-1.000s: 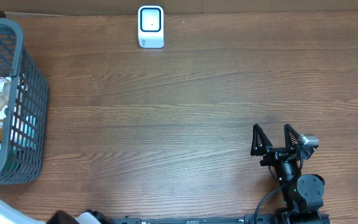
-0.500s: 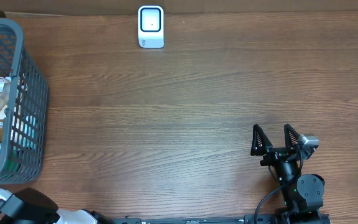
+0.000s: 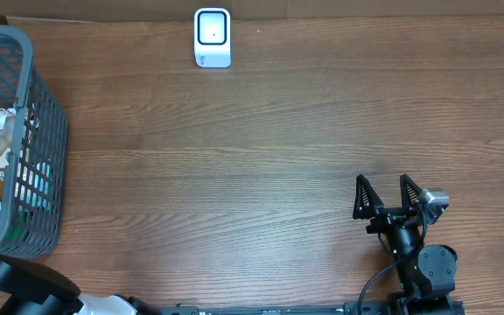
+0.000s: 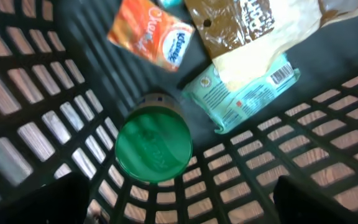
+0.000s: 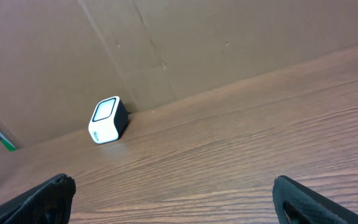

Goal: Scan the item barcode
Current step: 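Grasp the green-capped jar in the basket with the left gripper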

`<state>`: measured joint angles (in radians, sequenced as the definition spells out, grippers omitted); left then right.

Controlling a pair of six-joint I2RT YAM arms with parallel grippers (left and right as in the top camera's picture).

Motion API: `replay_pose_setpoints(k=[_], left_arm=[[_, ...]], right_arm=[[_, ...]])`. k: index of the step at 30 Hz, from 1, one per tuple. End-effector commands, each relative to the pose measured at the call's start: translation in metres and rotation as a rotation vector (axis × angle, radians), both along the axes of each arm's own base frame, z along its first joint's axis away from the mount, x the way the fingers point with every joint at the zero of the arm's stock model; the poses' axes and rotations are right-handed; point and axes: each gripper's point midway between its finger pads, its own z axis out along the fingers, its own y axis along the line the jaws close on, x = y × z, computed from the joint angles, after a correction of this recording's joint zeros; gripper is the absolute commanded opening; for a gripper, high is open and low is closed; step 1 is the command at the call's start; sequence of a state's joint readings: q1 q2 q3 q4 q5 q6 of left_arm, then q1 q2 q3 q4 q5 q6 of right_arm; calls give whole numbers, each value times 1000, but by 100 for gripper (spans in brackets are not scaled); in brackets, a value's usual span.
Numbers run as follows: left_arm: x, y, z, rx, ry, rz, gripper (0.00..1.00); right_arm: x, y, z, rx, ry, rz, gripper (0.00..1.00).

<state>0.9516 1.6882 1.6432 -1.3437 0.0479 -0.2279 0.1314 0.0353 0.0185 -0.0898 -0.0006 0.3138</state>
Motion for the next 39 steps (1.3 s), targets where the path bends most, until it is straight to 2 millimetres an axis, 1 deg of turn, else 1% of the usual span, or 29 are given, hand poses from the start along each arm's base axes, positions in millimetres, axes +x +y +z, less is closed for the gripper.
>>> replay_pose_setpoints(k=[1,3,7,15,23,32,39], left_arm=[[-6,-3,-18,-17,33,-35,98],[-9,-3,-26,-19,50,-34,98],[-12,-4,-36,-25,69,-38,98],[-23,2,-43,-6,136,-6,98],[-24,-1,-62,-60,173,4,96],[-24,0,-77,-94,198,11,95],[-29,-6,-93,-121,221,13,93]], right_arm=[[0,0,-1,-3,-7,2,100],[0,0,-1,-3,-7,2,100],[0,0,-1,-3,-7,2,100],[0,0,-1,-3,-7,2,100],[0,0,-1,-3,-7,2,100],[0,0,-1,-3,-7,2,100],[0,0,-1,-3,-7,2,100]])
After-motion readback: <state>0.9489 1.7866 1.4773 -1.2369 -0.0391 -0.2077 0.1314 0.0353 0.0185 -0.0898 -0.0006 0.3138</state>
